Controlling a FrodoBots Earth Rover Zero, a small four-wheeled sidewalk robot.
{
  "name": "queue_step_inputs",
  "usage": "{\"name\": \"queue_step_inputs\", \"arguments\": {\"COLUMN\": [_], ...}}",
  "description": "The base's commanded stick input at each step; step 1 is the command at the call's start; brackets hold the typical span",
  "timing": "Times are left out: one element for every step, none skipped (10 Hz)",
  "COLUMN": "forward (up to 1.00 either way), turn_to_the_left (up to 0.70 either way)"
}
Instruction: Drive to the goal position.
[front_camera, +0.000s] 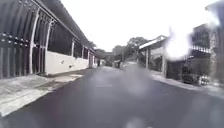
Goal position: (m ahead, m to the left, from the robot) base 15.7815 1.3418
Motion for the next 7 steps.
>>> {"name": "queue_step_inputs", "arguments": {"forward": [0.70, 0.70, 0.70, 0.70, 0.70, 0.70, 0.70], "turn_to_the_left": [0.00, 0.00, 0.00, 0.00, 0.00, 0.00, 0.00]}}
